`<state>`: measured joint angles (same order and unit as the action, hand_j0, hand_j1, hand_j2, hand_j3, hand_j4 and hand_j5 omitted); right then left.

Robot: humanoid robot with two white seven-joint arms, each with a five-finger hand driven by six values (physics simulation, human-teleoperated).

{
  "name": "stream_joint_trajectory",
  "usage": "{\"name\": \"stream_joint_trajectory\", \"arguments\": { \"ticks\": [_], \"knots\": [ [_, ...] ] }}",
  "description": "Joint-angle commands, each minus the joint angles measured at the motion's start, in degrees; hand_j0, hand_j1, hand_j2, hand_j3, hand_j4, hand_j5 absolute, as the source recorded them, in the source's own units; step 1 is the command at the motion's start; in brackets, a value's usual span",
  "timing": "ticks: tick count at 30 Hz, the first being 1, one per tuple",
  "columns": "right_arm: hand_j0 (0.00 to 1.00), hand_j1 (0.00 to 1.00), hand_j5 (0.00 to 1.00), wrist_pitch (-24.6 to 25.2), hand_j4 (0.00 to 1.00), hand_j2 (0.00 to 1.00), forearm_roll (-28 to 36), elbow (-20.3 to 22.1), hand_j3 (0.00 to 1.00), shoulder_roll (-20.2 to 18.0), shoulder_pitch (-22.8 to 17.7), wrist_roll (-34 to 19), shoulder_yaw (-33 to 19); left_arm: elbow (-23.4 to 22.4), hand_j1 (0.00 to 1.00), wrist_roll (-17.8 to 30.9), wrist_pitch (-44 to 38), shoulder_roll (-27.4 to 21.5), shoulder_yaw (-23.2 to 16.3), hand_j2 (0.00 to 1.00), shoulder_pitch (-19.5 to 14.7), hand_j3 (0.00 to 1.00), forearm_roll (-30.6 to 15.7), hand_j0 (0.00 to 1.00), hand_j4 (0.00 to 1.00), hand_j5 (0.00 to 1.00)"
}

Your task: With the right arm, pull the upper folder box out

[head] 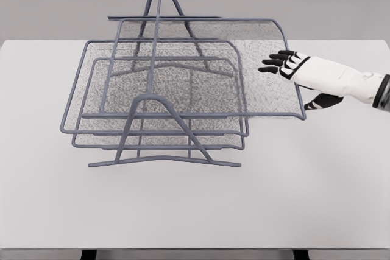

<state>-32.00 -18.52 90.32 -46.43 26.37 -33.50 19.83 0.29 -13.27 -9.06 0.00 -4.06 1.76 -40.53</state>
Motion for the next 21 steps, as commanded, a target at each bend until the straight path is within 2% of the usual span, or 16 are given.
{"name": "stream_joint_trajectory", "arguments": {
  "ticks": [1,5,10,11,15,16,19,21],
  "knots": [
    [1.00,1.00,1.00,-2.54,1.00,1.00,-5.47,-0.32,1.00,-2.44,-0.35,-1.50,-1.02,-0.02,1.00,0.08,0.00,0.00,0.01,1.00,0.00,1.00,0.01,1.00,1.00,1.00],
    [1.00,1.00,1.00,-3.00,1.00,1.00,-4.24,-0.24,1.00,-5.34,-5.98,-1.50,-7.44,-0.02,1.00,0.00,0.00,0.00,0.01,1.00,0.00,1.00,0.01,1.00,1.00,1.00],
    [1.00,1.00,1.00,-3.00,1.00,1.00,-2.84,-0.32,1.00,-9.38,-6.15,-1.50,-8.67,-0.02,1.00,0.00,0.00,0.00,-0.07,1.00,0.00,1.00,0.01,1.00,1.00,1.00],
    [1.00,1.00,1.00,-3.00,1.00,1.00,-0.55,-0.41,1.00,-11.75,-6.33,-1.50,-8.67,-0.02,1.00,0.00,0.00,0.00,0.01,1.00,0.00,1.00,0.01,1.00,1.00,1.00],
    [1.00,1.00,1.00,-3.00,1.00,1.00,-0.02,-1.99,1.00,-13.69,-6.59,-1.50,-9.11,-0.02,1.00,0.00,0.00,0.00,0.01,1.00,0.00,1.00,0.01,1.00,1.00,1.00],
    [1.00,1.00,1.00,-3.00,1.00,1.00,1.65,-3.66,1.00,-14.92,-6.59,-1.50,-9.90,-0.02,1.00,0.00,0.00,0.00,-0.07,1.00,0.00,1.00,0.01,1.00,1.00,1.00],
    [1.00,1.00,1.00,-3.00,1.00,1.00,7.18,-3.93,1.00,-20.72,-6.59,-1.50,-12.01,-0.02,1.00,0.00,0.00,0.00,0.01,1.00,0.00,1.00,0.01,1.00,1.00,1.00],
    [1.00,1.00,1.00,-3.00,1.00,1.00,14.21,-1.21,1.00,-21.69,-5.19,-1.50,-12.98,-0.02,1.00,0.08,0.00,0.00,0.01,1.00,0.00,1.00,0.01,1.00,1.00,1.00]
  ]
}}
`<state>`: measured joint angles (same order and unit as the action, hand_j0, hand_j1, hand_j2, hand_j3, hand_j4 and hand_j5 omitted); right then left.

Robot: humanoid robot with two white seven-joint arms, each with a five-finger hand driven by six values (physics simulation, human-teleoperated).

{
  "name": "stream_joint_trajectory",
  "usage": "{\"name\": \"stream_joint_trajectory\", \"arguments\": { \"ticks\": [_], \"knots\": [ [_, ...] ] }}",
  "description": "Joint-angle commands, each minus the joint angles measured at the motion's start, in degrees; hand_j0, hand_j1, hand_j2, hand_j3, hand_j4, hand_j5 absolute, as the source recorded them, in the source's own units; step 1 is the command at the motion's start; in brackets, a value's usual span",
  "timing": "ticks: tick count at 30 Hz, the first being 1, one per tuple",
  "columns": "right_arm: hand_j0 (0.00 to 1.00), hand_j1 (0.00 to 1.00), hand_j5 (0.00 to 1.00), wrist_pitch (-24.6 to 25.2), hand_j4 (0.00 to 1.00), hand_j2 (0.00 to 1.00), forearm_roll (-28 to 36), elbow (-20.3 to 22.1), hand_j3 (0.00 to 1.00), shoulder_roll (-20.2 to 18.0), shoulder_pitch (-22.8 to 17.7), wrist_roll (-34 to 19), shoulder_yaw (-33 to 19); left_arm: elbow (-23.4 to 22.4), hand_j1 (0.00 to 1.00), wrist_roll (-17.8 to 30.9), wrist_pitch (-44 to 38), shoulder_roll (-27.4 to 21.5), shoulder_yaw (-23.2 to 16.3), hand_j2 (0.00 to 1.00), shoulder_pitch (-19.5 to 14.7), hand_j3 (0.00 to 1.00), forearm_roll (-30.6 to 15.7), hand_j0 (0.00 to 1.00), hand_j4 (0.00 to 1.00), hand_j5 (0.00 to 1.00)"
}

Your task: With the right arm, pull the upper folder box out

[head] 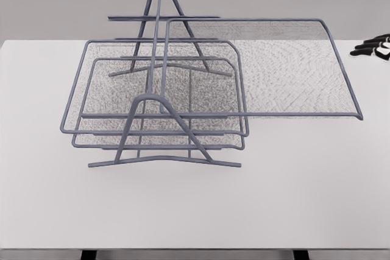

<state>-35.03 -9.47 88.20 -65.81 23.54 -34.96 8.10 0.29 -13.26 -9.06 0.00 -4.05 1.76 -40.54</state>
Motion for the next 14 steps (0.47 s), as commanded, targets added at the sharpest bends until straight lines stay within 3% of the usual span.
{"name": "stream_joint_trajectory", "arguments": {
  "ticks": [1,2,3,5,10,14],
  "knots": [
    [1.00,1.00,1.00,0.05,1.00,1.00,6.66,4.52,1.00,-2.30,0.36,-0.04,-0.63,-0.03,1.00,-0.01,0.01,0.00,0.00,1.00,0.00,1.00,0.02,1.00,1.00,1.00],
    [1.00,1.00,1.00,0.93,1.00,1.00,8.77,7.25,1.00,-2.21,1.07,-0.04,-0.28,-0.03,1.00,-0.01,0.01,0.00,0.00,1.00,0.00,1.00,0.02,1.00,1.00,1.00],
    [1.00,1.00,1.00,1.02,1.00,1.00,8.94,7.60,1.00,-0.46,3.87,-0.04,3.40,-0.03,1.00,-0.01,0.01,0.00,-0.08,1.00,0.00,1.00,0.02,1.00,1.00,1.00],
    [1.00,1.00,1.00,5.15,1.00,1.00,8.77,7.69,1.00,7.54,17.50,-0.04,18.35,-0.03,1.00,-0.01,0.01,0.00,0.00,1.00,0.00,1.00,0.02,1.00,1.00,1.00],
    [1.00,1.00,1.00,5.15,1.00,1.00,8.59,8.04,1.00,10.97,17.94,-0.04,21.96,-0.03,1.00,0.08,0.01,0.00,0.00,1.00,0.00,1.00,0.02,1.00,1.00,1.00],
    [1.00,1.00,1.00,4.89,1.00,1.00,8.59,8.04,1.00,11.32,18.03,-0.04,22.05,-0.03,1.00,0.08,0.01,0.00,0.00,1.00,0.00,1.00,0.02,1.00,1.00,1.00]
  ]
}}
